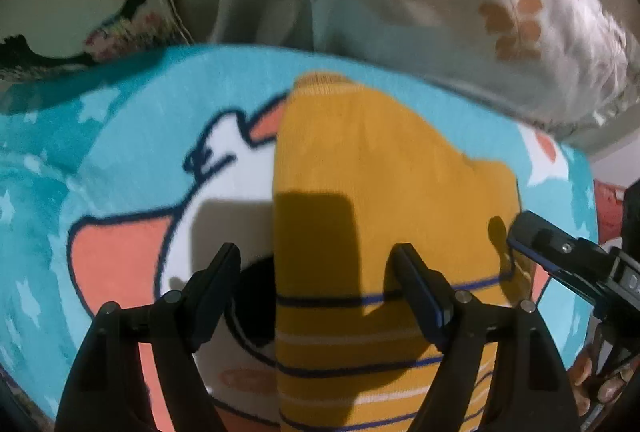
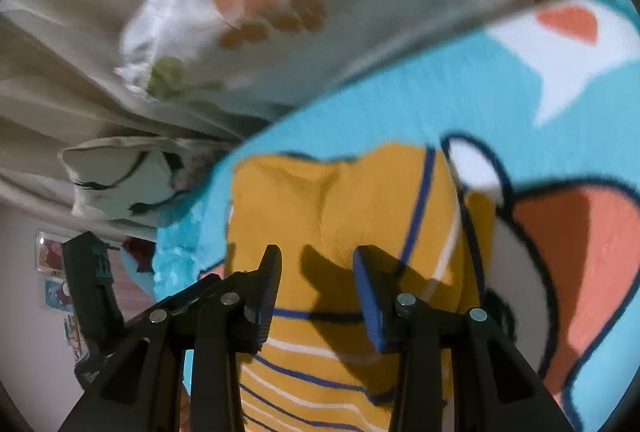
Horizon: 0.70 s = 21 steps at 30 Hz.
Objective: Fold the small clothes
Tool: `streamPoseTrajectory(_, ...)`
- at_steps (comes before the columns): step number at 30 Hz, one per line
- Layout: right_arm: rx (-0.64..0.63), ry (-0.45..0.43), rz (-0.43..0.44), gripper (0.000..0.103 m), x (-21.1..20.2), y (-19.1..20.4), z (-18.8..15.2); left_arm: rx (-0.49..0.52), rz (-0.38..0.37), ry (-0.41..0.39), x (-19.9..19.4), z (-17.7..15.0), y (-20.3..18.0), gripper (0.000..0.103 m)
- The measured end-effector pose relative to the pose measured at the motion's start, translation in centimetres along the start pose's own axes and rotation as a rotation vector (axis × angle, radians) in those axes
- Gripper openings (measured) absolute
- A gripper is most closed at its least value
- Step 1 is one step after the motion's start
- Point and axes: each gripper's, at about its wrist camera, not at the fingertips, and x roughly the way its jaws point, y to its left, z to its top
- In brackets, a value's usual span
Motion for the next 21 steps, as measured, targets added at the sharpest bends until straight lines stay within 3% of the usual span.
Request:
streamPoseTrajectory(5, 0.051, 0.070, -0.040, 0.045, 2.4, -1.8, 0.2, -0.012, 0.002, 0.038, 1.6, -0.5, -0.2, 0.081)
streamPoseTrajectory(9, 0.051, -0.001, -0.002, 0.048, -0.8, -0.8, -0.4, -0.006, -0.007, 0.005, -0.6, -1.4, 0.1, 0.080)
streamPoseTrajectory(13, 0.042, -0.056, 0.053, 0.060, -3.5, -0.7, -4.0, 0.039, 0.052, -0.026, -1.9, -4.2, -0.3, 0.080)
streamPoseTrajectory(17, 0.042, -0.012, -0.037, 0.064, -1.6, -2.5, -7.2, 0.069, 0.048, 0.017, -0.4, -6.2, -0.4, 0.081)
streamPoseTrajectory(21, 0.027, -0.076, -0.048, 0.064, -3.9, -1.1, -7.7, 0.090, 0.029, -0.025, -3.0, -7.0, -0.3, 0.081)
